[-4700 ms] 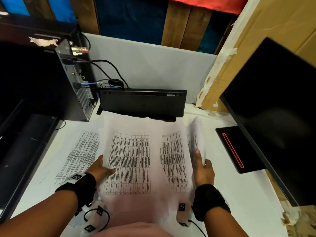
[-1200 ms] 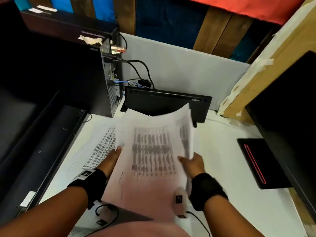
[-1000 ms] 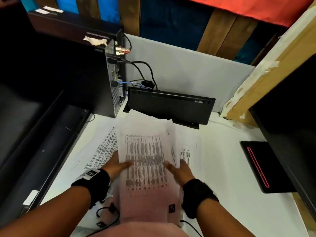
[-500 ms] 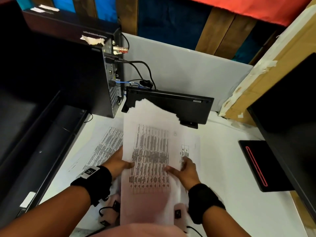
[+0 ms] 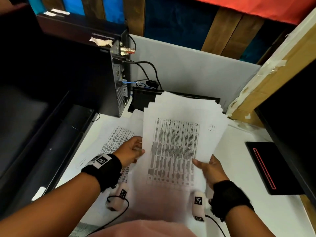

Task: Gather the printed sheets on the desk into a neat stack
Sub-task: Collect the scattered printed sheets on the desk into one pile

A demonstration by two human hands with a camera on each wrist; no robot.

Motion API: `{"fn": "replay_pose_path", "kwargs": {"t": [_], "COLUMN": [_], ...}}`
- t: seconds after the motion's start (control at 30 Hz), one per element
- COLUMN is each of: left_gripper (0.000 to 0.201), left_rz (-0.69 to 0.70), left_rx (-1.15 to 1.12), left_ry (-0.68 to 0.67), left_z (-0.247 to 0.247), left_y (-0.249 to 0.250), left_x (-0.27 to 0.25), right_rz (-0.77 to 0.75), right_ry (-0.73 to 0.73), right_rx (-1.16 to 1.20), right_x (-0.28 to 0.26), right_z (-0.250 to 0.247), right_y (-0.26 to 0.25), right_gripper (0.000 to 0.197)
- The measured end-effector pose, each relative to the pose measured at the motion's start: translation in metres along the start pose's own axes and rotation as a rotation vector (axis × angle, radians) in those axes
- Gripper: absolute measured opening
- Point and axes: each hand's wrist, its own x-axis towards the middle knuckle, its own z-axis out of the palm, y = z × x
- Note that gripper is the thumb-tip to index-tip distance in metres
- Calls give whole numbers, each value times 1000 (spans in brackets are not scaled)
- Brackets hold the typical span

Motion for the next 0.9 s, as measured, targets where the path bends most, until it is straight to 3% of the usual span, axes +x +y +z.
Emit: {"fn": "replay_pose_path", "kwargs": {"t": [0.07,0.13,0.2,0.3,0.4,0.47,0.53,0.67,0.9], "left_gripper": [32,34,55,89,115,127,121,110,123], "left_rz": [-41,-129,-284,-416,-459,-511,-568,-617,-606], "left_rx": [138,430,687,827,813,669,631,881,509], "left_ry": [194,376,478,510,534,569,564,521,625], "left_z": [-16,-39,-61,-79,-75,-71,-69,-64,-59], "left_y": [-14,-29,-44,-59,-63,-58,-53,-45,-49], "left_x": [6,9,10,10,11,13,14,10,10], "right_rz": [33,95,128,156,155,175,185,163,123], "right_ry": [75,99,139,224,272,286,319,437,317], "right_rx": [-61,-126,-209,-262,-359,-405,-473,-611,-531], "right_x": [1,2,2,0,2,5,9,8,6], "right_z": [-7,-14,-18,-19,-21,-22,-23,-21,-13], "right_y": [4,14,23,33,41,45,47,43,32], "right_gripper": [45,39,36,28,26,25,24,18,18]}}
